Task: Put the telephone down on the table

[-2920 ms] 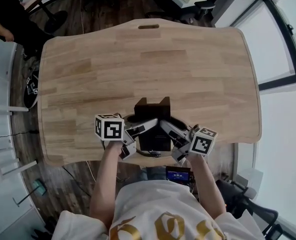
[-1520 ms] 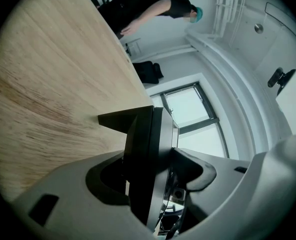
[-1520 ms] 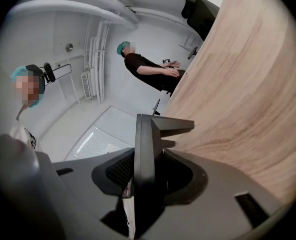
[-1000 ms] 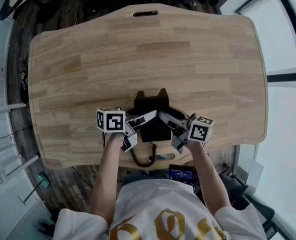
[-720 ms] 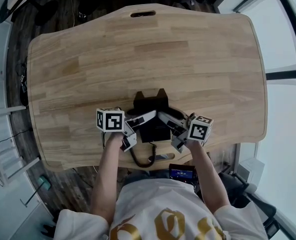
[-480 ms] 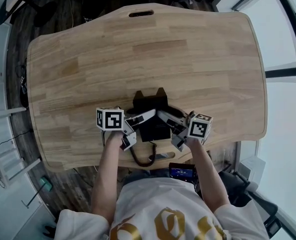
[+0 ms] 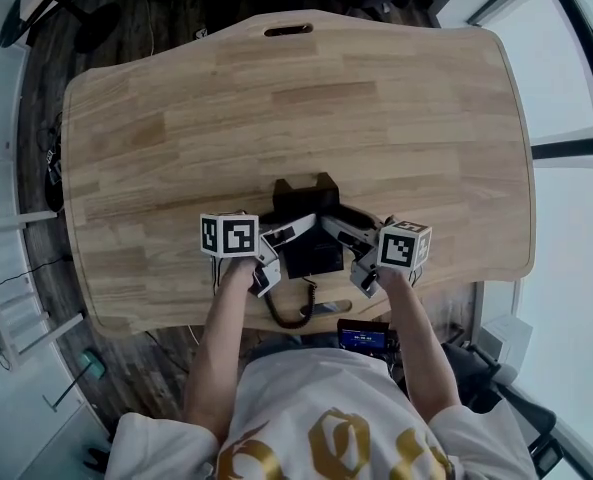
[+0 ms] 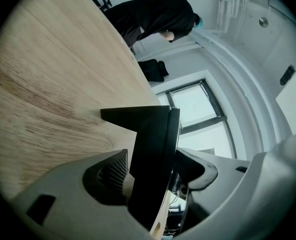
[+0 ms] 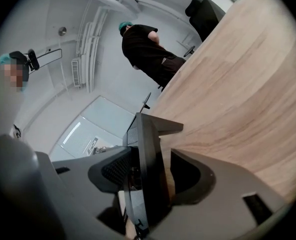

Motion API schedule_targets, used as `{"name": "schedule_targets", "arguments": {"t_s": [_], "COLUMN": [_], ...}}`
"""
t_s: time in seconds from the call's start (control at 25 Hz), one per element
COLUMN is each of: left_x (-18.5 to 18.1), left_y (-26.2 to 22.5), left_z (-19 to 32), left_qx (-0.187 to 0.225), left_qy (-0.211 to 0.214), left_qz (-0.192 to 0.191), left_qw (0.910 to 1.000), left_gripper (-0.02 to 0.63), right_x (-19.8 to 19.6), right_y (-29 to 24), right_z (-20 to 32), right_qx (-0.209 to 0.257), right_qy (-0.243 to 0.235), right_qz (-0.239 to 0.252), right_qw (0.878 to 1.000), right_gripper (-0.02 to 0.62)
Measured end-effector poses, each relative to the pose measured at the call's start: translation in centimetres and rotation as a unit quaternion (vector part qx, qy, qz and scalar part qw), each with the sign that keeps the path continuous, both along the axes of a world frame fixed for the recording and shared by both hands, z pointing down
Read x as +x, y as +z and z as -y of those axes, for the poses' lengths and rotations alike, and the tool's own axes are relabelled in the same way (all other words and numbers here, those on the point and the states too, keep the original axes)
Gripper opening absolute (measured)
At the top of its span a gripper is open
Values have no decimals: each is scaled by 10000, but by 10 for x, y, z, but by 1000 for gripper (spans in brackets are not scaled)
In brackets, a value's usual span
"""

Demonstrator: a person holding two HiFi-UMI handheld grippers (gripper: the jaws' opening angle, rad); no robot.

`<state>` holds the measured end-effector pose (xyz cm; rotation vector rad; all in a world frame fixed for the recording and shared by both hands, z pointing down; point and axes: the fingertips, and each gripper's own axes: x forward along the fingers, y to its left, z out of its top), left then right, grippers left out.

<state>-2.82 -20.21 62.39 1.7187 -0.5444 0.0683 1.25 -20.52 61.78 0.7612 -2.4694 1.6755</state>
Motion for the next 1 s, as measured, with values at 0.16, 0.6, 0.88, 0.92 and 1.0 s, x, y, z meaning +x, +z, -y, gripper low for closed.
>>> {"name": "schedule_targets", "arguments": {"t_s": [0.16,0.6,0.88,0.92,1.0], "left_x": [-4,-13,-41,-46,-53], "left_y": [0,-11,-43,-51,-66], "left_z": [2,0,-2,-3,-7], "left_qx": [117,694,1440,1580,1829], "left_qy": [-115,-352,-896,-1051,-1243], "left_qz": [439,1942,2410,2423,2457], "left_qw": [9989,9779,9556,9515,9438], "left_gripper": [301,341,341,341,341], "right_x": [2,7,18,19,23], "right_y": [-2,-12,-34,-39,-51], "right_z": [1,-2,-11,-13,-17], "right_qx": [106,658,996,1043,1195], "right_qy": [67,96,322,397,584], "right_qz": [-265,-1516,-1718,-1727,-1772], "right_qw": [9996,9862,9796,9786,9751], "right_gripper": [224,206,199,197,163]}}
